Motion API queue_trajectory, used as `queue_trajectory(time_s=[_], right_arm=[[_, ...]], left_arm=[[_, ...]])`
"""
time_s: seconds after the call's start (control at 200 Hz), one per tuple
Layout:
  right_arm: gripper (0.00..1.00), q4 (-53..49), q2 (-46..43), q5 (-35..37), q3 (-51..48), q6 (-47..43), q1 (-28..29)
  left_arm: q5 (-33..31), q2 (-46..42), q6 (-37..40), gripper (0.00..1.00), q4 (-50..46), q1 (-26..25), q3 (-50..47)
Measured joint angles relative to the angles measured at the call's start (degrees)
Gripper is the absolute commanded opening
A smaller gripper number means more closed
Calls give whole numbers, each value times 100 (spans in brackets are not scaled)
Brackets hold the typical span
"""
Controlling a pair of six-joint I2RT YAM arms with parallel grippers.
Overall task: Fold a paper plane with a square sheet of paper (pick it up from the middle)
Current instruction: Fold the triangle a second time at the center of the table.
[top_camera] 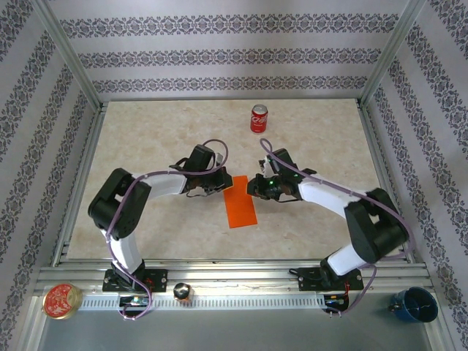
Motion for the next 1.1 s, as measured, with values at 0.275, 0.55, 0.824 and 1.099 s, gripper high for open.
queue_trajectory(time_s=[0.275,0.55,0.824,1.099], right_arm=[[35,-103,-789,-170,-1115,476,-96],[37,-74,-1005,-369,-1554,918,-96],[40,98,-664,-763,-1554,1078,-81],[38,387,-280,-968,-1552,1158,-81]], left_arm=[[17,522,37,0,0,79,361],[70,772,44,0,92,267,293],[260,772,-46,0,675,302,13],[387,833,-90,0,872,304,-13]])
